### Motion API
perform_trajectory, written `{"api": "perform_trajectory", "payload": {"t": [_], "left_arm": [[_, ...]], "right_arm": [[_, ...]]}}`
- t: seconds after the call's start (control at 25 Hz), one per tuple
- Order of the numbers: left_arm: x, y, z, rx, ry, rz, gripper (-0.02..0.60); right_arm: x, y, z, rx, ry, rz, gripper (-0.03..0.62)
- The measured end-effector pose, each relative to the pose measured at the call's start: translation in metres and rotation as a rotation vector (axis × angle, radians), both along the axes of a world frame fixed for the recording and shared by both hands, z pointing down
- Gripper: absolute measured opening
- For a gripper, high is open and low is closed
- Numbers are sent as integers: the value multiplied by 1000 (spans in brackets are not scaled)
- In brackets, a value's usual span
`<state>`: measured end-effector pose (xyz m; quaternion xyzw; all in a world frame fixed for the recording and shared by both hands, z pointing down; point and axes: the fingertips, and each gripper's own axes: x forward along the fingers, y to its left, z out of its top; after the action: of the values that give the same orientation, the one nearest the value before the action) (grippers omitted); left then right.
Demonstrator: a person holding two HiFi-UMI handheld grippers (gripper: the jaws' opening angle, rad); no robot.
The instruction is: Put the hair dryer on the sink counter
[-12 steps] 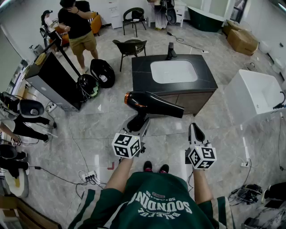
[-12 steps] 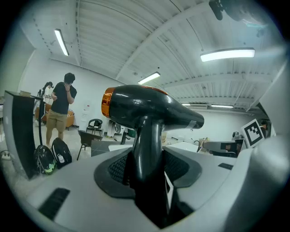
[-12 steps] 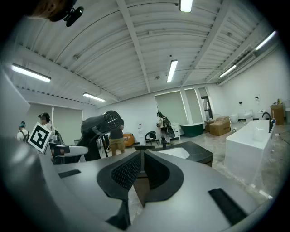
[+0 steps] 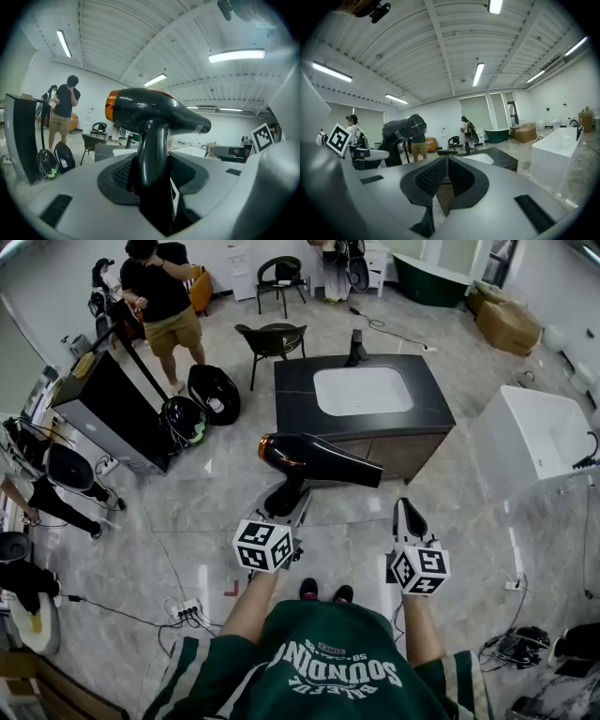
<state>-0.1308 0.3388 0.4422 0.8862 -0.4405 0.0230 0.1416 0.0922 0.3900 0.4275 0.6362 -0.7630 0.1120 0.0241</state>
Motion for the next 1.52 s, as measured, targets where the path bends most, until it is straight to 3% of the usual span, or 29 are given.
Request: {"api": "perform_trajectory", "payload": {"t": [1.04,1.52], "left_arm": [[27,1,4,-7,-7,-111,192],[37,-40,8,15,-5,-133,192]], "right_arm": [[37,-6,6,6,6,-106,44],[33,-54,19,14,11,-159,44]]}}
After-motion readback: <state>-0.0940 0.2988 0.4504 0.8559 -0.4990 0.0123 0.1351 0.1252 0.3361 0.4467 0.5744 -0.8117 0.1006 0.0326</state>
